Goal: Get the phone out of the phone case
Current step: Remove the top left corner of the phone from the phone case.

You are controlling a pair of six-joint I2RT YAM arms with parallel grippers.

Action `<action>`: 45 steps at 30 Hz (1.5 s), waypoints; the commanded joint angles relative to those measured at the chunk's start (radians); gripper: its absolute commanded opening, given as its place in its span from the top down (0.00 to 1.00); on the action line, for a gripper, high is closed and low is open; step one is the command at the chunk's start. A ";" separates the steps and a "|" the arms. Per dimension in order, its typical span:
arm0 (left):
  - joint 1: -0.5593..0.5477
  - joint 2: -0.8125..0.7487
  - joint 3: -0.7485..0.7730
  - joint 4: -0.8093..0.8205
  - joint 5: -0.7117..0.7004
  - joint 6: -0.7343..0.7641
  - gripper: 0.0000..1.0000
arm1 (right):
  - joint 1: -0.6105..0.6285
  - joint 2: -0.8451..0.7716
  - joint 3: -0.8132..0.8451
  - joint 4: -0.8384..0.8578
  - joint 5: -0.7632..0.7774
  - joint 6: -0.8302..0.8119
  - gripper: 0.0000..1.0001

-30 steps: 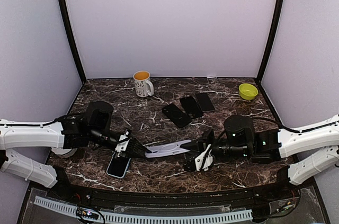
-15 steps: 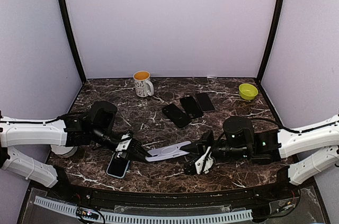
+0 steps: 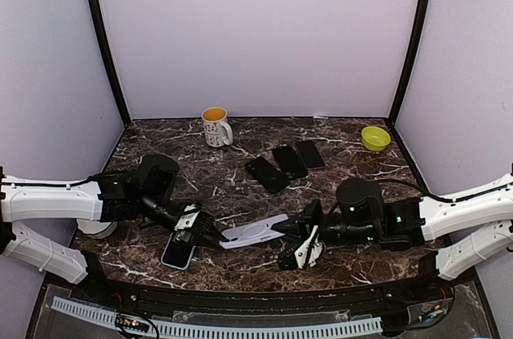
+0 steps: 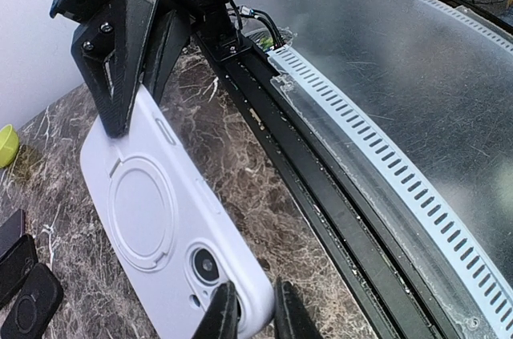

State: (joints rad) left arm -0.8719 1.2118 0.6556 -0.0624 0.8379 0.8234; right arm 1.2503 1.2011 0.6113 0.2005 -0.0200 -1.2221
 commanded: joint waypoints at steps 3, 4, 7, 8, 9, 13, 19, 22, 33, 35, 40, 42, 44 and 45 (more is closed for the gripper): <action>-0.007 -0.004 0.016 -0.013 0.017 -0.007 0.83 | 0.024 -0.006 0.054 0.147 -0.002 -0.020 1.00; -0.007 -0.001 0.017 -0.015 0.018 -0.009 0.84 | 0.025 -0.007 0.056 0.147 -0.005 -0.021 1.00; -0.007 0.006 0.023 -0.023 0.023 -0.010 0.85 | 0.031 -0.003 0.059 0.143 -0.014 -0.026 1.00; -0.007 0.007 0.023 -0.025 0.025 -0.010 0.85 | 0.032 -0.003 0.060 0.141 -0.016 -0.029 1.00; -0.007 0.008 0.024 -0.026 0.025 -0.010 0.85 | 0.034 -0.002 0.061 0.140 -0.019 -0.031 1.00; -0.007 0.008 0.024 -0.027 0.023 -0.006 0.88 | 0.037 0.001 0.066 0.127 -0.037 -0.034 1.00; -0.007 -0.001 0.017 -0.005 -0.003 -0.004 0.93 | 0.055 0.007 0.063 0.110 -0.075 -0.033 1.00; -0.007 -0.001 0.018 -0.006 -0.006 -0.005 0.95 | 0.070 0.013 0.058 0.093 -0.093 -0.029 1.00; -0.006 0.036 0.056 -0.050 0.019 -0.041 1.00 | 0.127 0.038 0.030 0.057 -0.109 -0.026 1.00; -0.006 0.043 0.067 -0.058 0.012 -0.046 1.00 | 0.138 0.044 0.026 0.054 -0.105 -0.034 1.00; -0.006 0.051 0.077 -0.055 -0.013 -0.080 1.00 | 0.161 0.058 0.020 0.050 -0.084 -0.067 1.00; -0.007 0.058 0.085 -0.049 -0.029 -0.106 1.00 | 0.169 0.059 0.016 0.053 -0.076 -0.077 1.00; -0.004 0.059 0.094 -0.045 -0.039 -0.123 1.00 | 0.174 0.062 0.016 0.045 -0.071 -0.082 1.00; -0.002 0.059 0.097 -0.042 -0.043 -0.131 1.00 | 0.175 0.064 0.015 0.042 -0.069 -0.083 1.00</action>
State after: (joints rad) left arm -0.8913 1.2751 0.6773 -0.2043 0.8642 0.7471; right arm 1.3666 1.2549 0.6189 0.1780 0.0261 -1.2682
